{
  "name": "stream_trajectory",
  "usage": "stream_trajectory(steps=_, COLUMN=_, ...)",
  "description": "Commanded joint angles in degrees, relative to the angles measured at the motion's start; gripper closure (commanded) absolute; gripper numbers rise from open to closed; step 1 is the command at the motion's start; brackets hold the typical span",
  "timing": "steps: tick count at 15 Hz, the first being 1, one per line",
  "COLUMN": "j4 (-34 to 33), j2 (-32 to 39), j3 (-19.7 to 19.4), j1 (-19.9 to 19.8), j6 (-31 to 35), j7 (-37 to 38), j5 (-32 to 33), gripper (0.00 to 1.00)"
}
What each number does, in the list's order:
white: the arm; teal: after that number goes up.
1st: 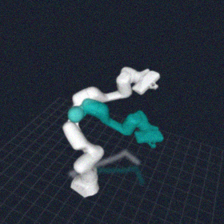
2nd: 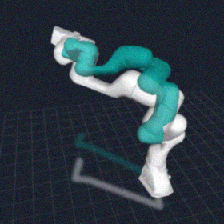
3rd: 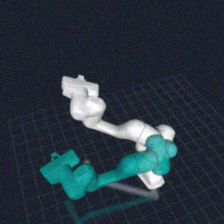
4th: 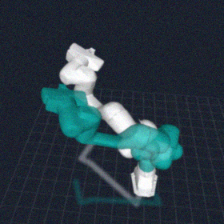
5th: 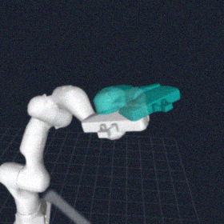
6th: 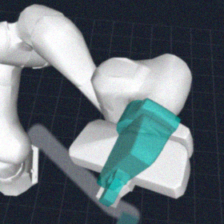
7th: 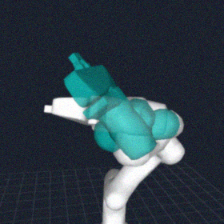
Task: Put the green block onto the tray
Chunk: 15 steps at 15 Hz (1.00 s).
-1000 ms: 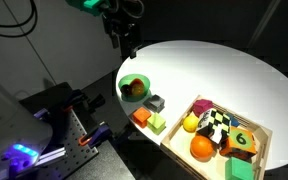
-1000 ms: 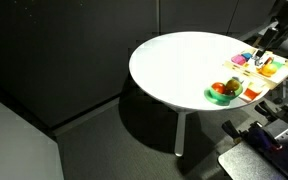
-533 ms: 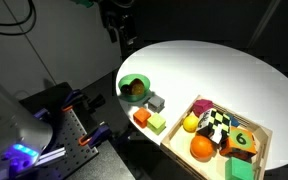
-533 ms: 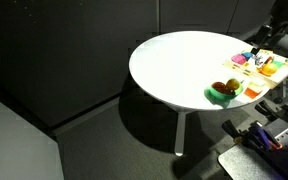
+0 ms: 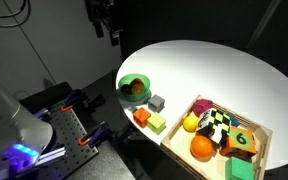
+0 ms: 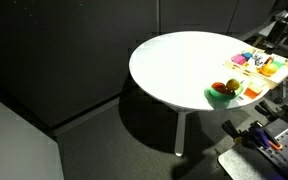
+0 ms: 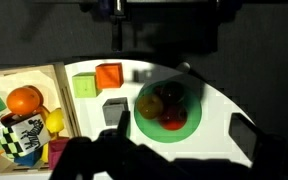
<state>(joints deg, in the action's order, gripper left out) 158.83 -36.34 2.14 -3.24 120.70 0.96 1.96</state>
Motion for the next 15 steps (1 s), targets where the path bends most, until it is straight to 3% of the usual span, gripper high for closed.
stream_trajectory(steps=1, j4=-0.1, j2=-4.4, j3=-0.1, j1=1.1, j6=-5.1, j7=1.0, j5=0.4, gripper=0.00)
stream_trajectory(steps=15, j4=-0.1, j2=-5.4, j3=-0.5, j1=1.6, j6=-4.9, j7=0.3, j5=0.4, gripper=0.00)
